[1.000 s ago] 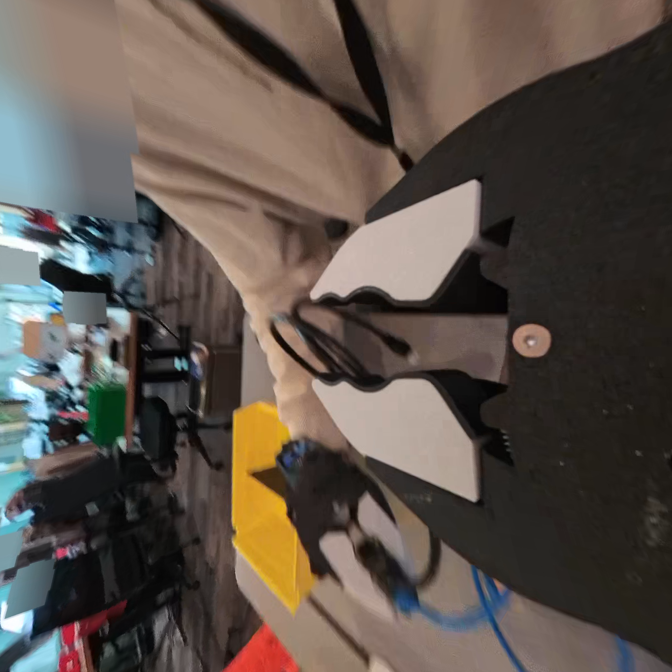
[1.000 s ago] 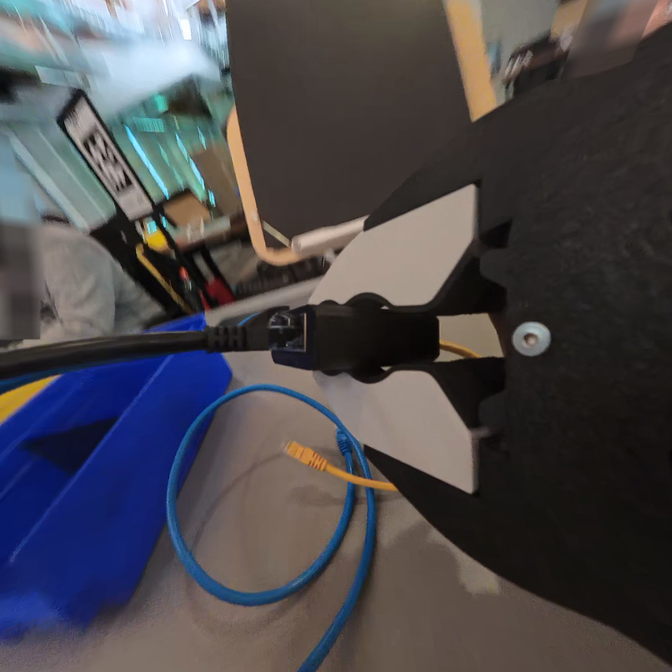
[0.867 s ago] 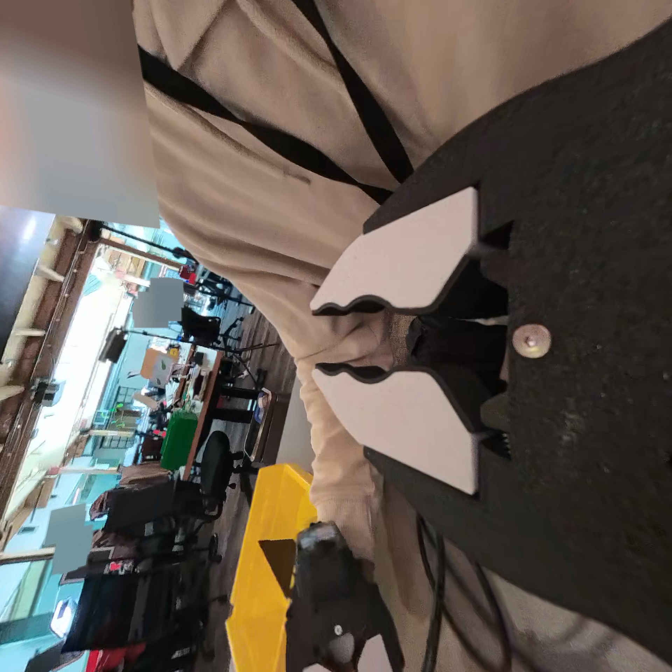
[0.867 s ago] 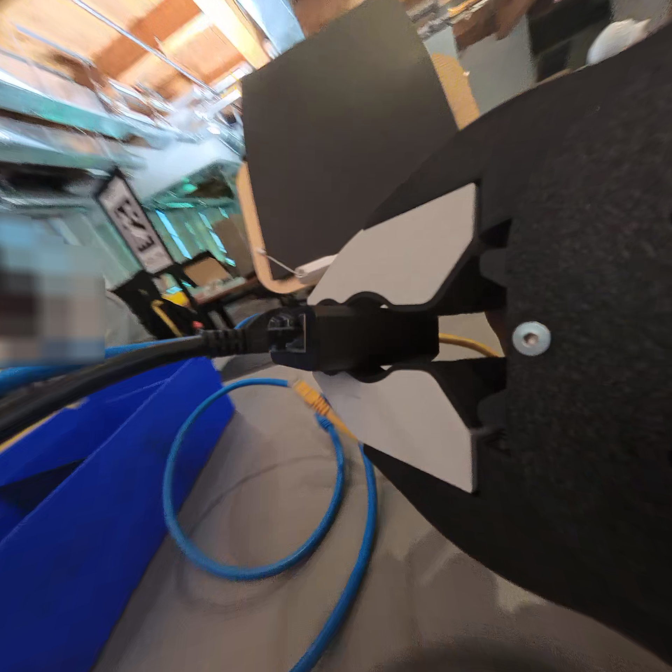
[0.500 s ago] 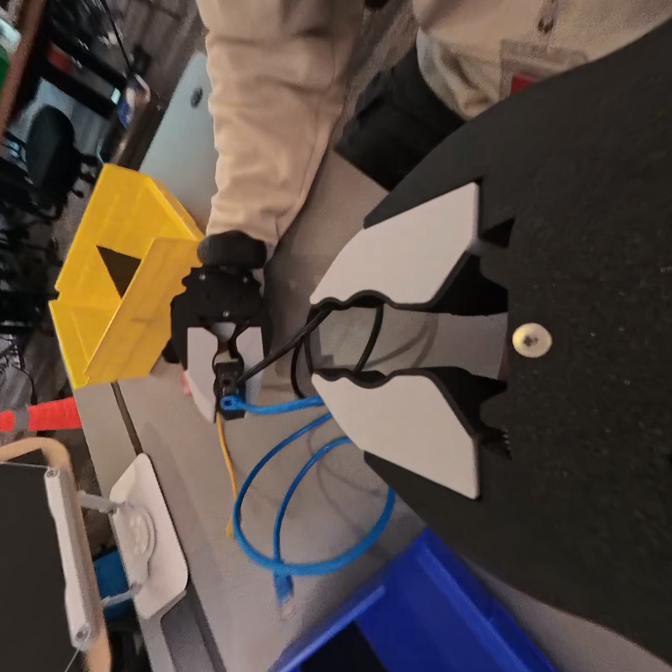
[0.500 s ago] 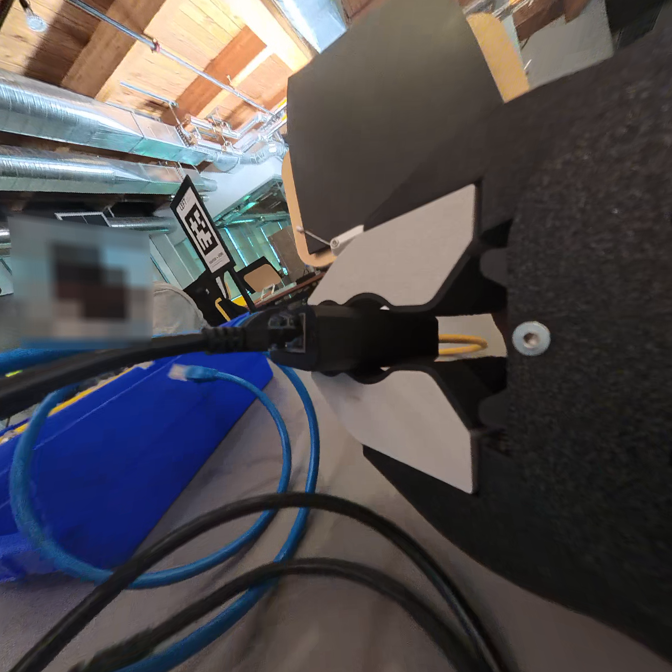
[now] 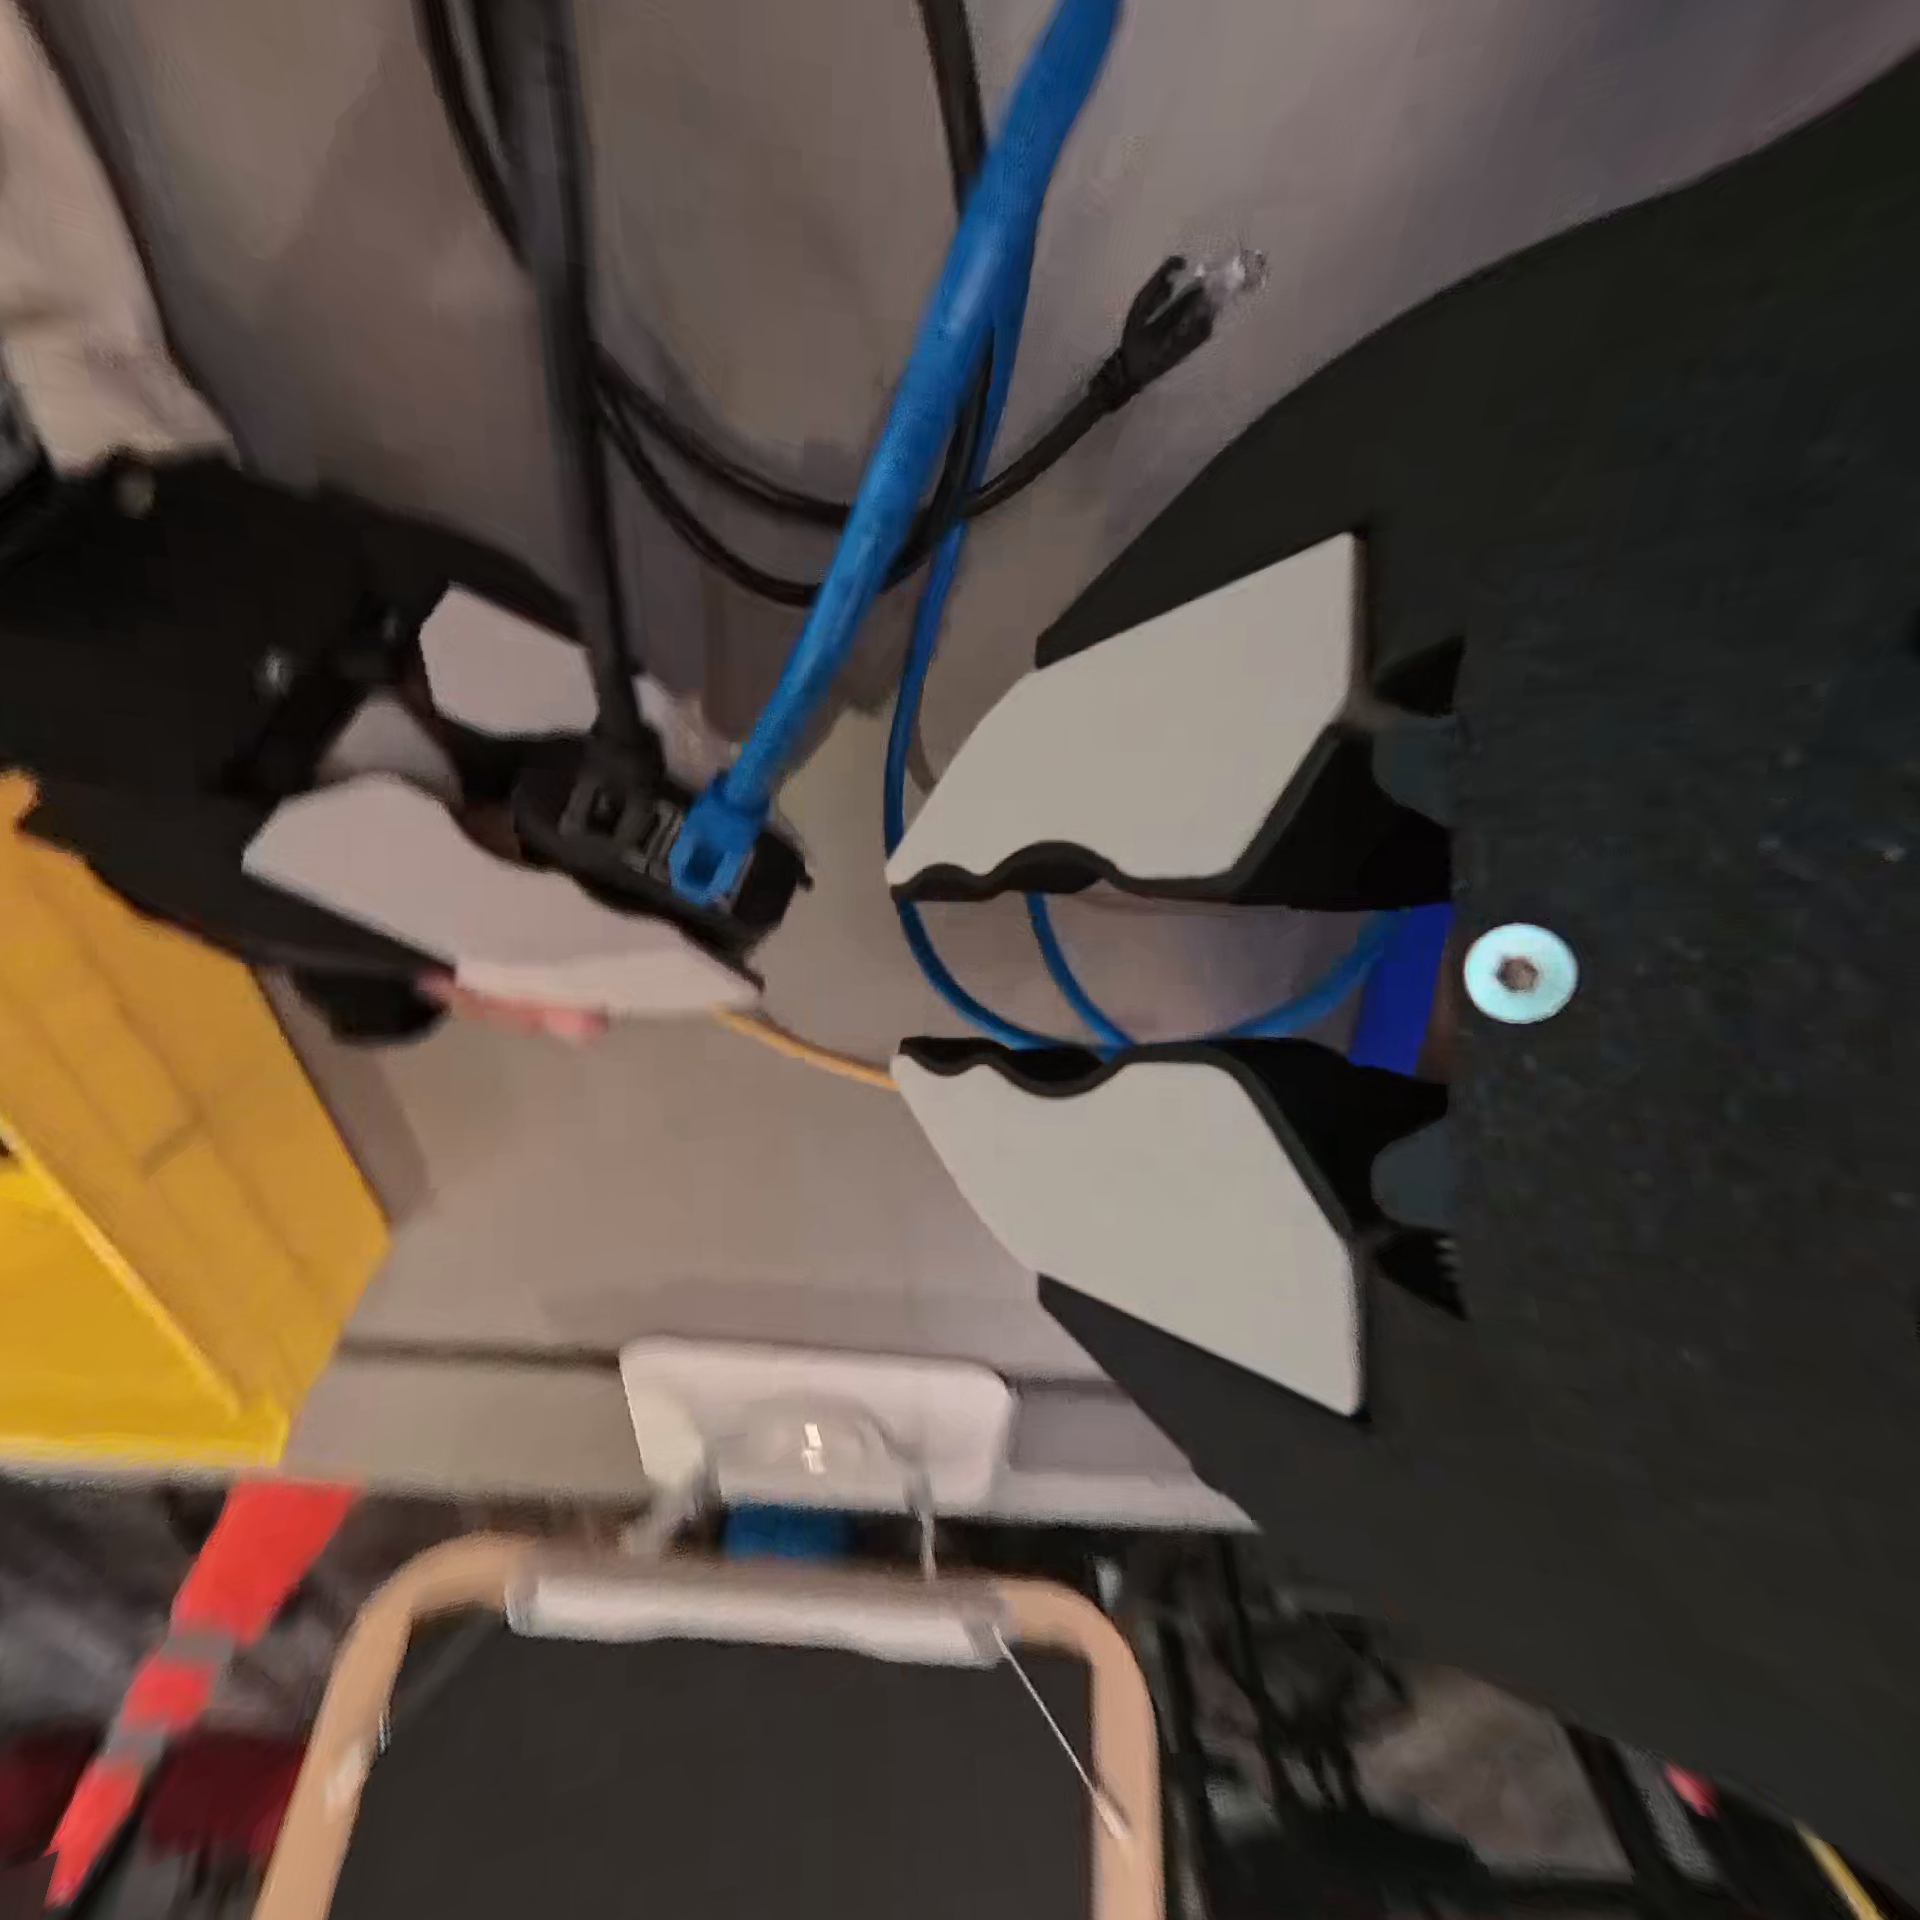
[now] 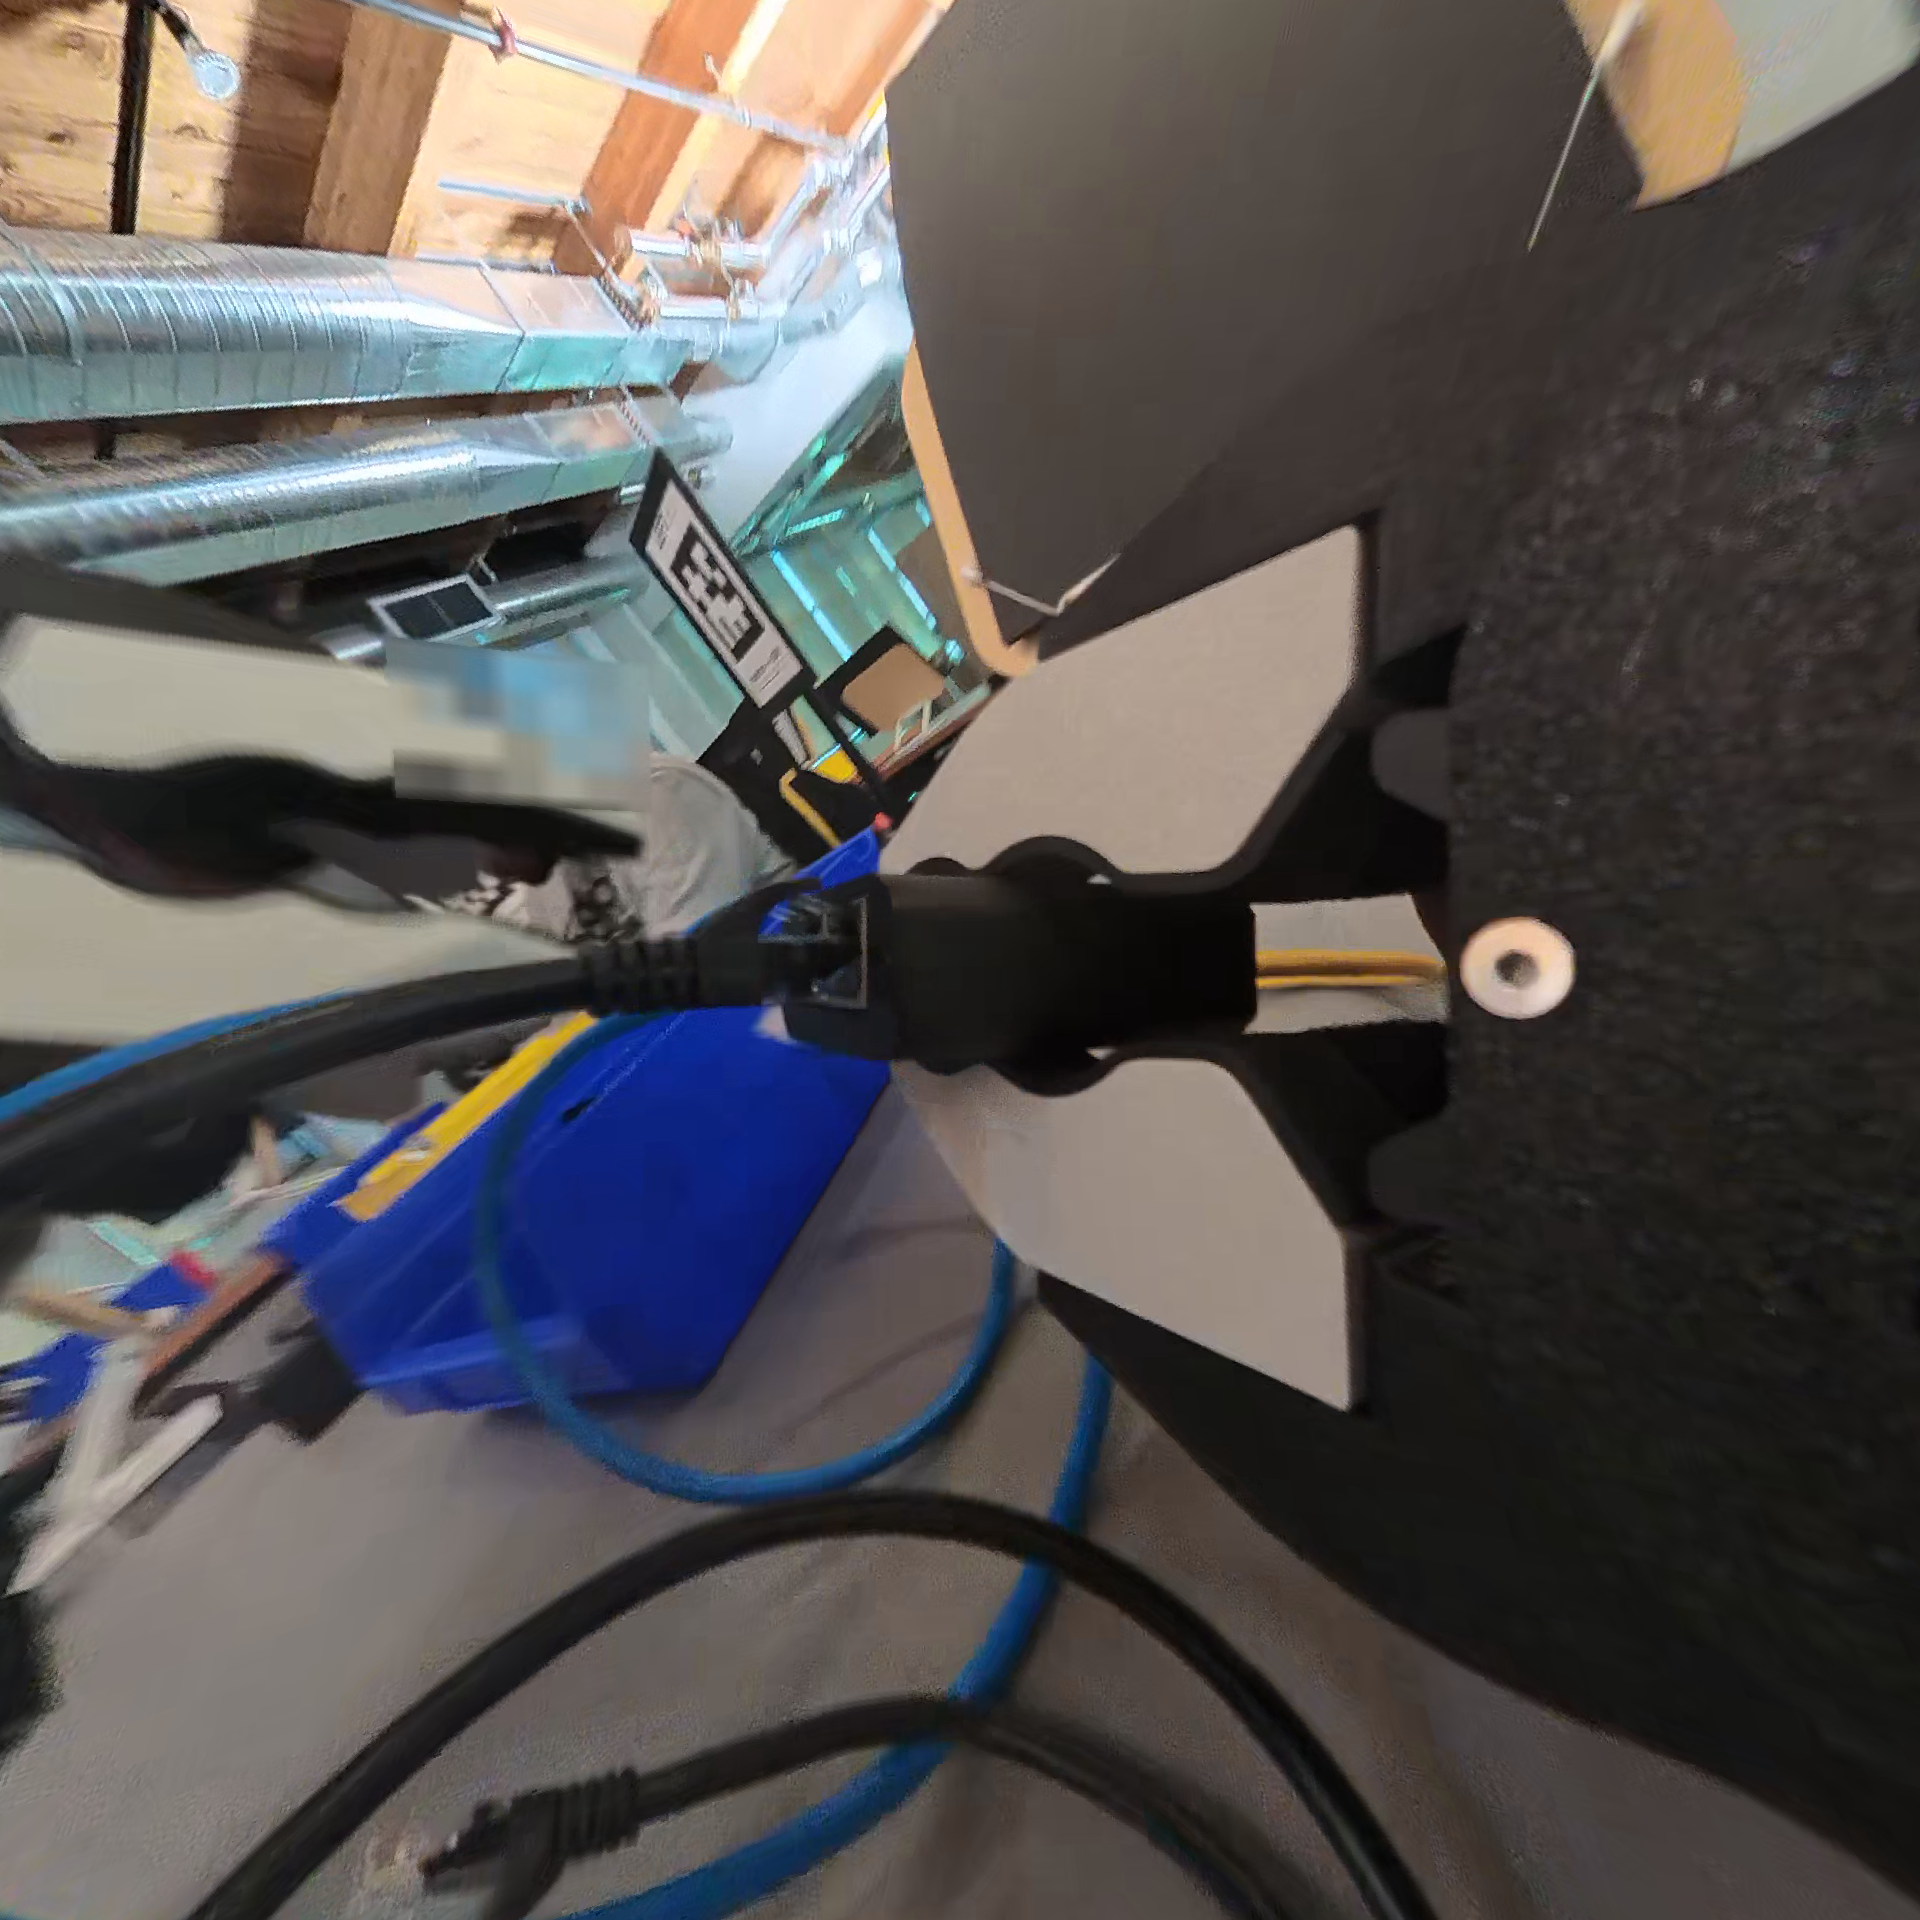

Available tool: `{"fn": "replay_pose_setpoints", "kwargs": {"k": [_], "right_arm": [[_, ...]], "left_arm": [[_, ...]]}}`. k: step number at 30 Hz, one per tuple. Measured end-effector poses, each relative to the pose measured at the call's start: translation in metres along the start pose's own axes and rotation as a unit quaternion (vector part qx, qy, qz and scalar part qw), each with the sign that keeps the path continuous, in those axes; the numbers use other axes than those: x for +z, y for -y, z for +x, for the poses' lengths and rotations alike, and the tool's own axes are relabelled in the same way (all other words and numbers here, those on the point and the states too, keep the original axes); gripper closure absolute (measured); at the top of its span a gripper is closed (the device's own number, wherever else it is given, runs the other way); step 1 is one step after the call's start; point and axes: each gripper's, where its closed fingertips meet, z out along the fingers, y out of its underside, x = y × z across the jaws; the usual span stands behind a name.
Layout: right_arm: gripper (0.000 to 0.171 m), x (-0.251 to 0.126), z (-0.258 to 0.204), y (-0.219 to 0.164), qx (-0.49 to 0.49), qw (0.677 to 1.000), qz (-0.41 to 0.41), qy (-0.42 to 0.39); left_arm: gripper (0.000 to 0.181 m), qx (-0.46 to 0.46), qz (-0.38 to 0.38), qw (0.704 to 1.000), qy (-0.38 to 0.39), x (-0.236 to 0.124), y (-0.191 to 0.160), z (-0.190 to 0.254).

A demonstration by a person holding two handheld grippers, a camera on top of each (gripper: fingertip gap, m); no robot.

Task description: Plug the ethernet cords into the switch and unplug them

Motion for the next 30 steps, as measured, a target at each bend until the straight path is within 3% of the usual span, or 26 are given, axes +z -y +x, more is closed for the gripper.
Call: {"fn": "replay_pose_setpoints", "kwargs": {"k": [4,8,15,30], "right_arm": [[0.145,-0.011,-0.005,0.014,0.031,0.999,0.028,0.023],[0.145,-0.014,-0.003,0.011,0.043,0.998,0.028,0.025],[0.145,-0.012,-0.003,0.003,0.051,0.998,0.019,0.033],[0.145,-0.010,-0.020,0.003,0.054,0.994,0.012,0.089]], "left_arm": [[0.150,0.012,0.048,0.996,-0.073,0.008,0.027,0.025],[0.166,0.023,0.095,0.988,-0.119,0.010,0.043,0.037],[0.155,0.014,0.137,0.983,-0.125,0.017,0.037,0.032],[0.159,0.050,0.156,0.976,-0.142,0.017,0.029,0.044]]}}
